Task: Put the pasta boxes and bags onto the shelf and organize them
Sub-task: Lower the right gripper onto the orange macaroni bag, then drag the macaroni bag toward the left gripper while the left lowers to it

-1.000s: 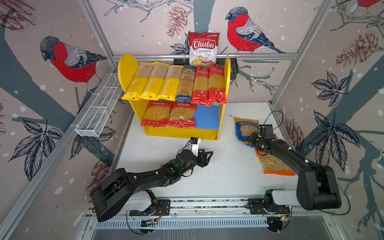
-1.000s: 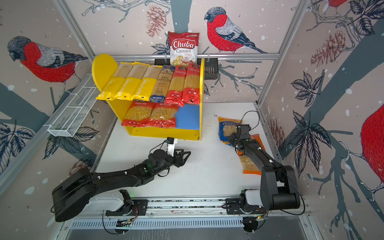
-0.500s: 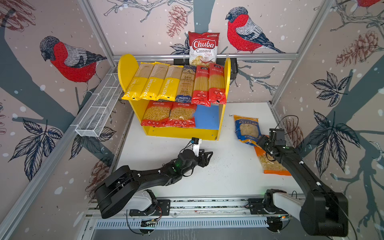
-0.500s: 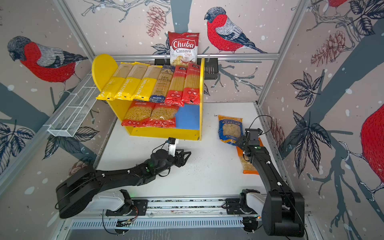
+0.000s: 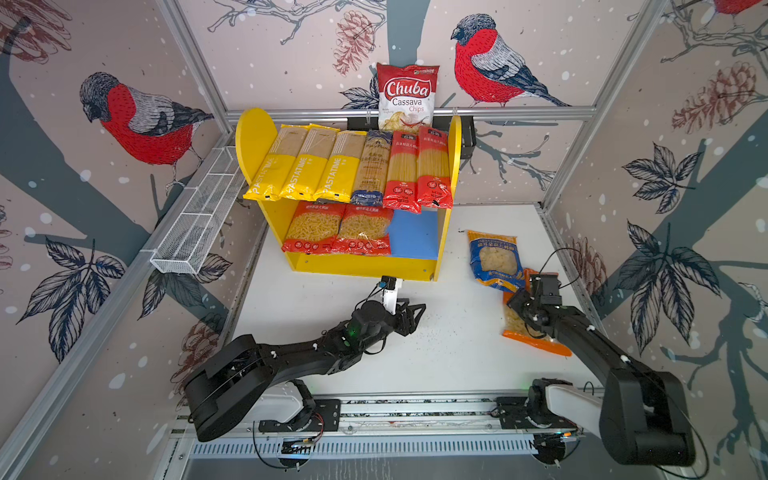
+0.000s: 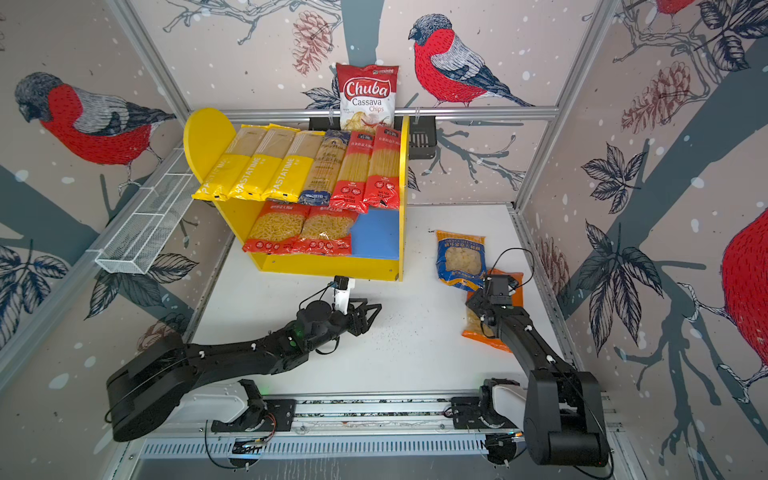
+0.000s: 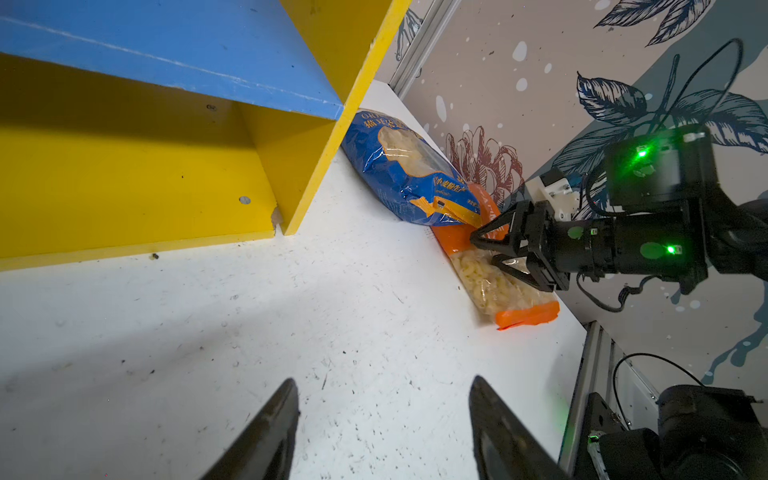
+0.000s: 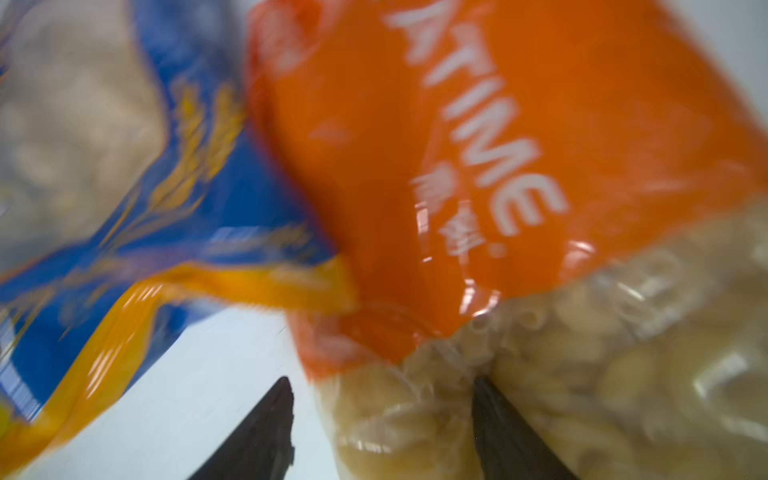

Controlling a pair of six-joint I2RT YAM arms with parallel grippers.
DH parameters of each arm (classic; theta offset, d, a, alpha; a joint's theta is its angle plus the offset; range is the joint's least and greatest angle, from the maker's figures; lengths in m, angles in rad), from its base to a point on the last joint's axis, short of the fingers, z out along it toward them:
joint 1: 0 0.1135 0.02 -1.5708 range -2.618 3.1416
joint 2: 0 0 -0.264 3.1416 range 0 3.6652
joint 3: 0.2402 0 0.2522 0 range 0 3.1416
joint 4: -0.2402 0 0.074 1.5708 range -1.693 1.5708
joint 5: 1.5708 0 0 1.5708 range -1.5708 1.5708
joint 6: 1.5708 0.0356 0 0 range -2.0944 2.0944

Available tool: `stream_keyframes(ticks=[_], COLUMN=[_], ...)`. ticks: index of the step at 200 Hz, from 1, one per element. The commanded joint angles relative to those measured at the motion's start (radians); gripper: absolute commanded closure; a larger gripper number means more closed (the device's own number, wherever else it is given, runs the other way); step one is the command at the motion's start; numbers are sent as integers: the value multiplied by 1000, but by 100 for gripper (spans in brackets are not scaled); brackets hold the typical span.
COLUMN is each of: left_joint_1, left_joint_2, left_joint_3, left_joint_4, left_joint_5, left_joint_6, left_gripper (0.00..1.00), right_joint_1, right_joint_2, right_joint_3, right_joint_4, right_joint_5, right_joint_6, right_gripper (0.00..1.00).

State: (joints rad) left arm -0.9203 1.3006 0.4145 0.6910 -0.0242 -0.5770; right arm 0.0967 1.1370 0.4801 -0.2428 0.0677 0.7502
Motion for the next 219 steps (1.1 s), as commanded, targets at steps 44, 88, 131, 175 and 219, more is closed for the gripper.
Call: stream_keyframes(ticks=[44,88,131,175,219], left_joint_1=[1,27,115,168,178], left_joint_2=[61,39,-37,-28,2], left_joint_3=[53,65,28,44,67], left_joint_4=[8,-94,-156,-223,-331], left_joint_5=[26,21,67,188,265], left_joint_6=[-9,-24,-35,-75,-85], left_gripper=[36,36,36,30,25], right_joint_1=[455,729,810,699,424], right_joint_2=[91,296,290,105,-134], right_joint_3=[-23,92,175,128,-31], right_joint_4=[19,98,91,-6,-26], right_joint_5=[-77,-90,-124,-164,-271], right_joint_6=[385,414,282,230,226], right_gripper=[32,33,32,30,26])
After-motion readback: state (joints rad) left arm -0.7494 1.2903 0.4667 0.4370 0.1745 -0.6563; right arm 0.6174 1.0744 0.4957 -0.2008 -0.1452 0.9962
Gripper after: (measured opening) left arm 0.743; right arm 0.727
